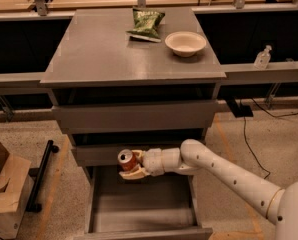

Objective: Place coke can into bottom drawer

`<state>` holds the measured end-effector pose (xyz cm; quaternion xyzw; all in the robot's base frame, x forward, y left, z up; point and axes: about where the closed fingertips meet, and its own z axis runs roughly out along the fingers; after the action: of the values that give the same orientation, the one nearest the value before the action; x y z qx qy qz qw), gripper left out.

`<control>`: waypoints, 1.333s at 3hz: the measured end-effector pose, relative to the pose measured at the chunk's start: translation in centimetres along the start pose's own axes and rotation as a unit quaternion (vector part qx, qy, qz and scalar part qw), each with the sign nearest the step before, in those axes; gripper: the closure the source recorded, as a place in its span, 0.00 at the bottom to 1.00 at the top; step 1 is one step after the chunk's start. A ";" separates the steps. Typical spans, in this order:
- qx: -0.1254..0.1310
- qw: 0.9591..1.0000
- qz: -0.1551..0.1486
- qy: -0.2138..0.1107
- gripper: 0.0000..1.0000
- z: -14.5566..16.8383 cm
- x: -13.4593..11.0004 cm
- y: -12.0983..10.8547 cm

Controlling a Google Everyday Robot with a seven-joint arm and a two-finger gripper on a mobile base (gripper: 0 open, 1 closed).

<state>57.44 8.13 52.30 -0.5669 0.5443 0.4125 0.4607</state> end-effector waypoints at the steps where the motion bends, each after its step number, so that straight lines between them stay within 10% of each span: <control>1: 0.011 0.999 0.046 -0.018 1.00 0.5 7.1 1.9; 4: -0.017 0.999 0.034 -0.004 1.00 2.7 12.0 3.0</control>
Offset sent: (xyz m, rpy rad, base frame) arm -0.0138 -0.0118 -0.0715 0.0401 0.0836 -0.0396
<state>55.31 8.00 39.78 -0.5543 0.5545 0.4389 0.4390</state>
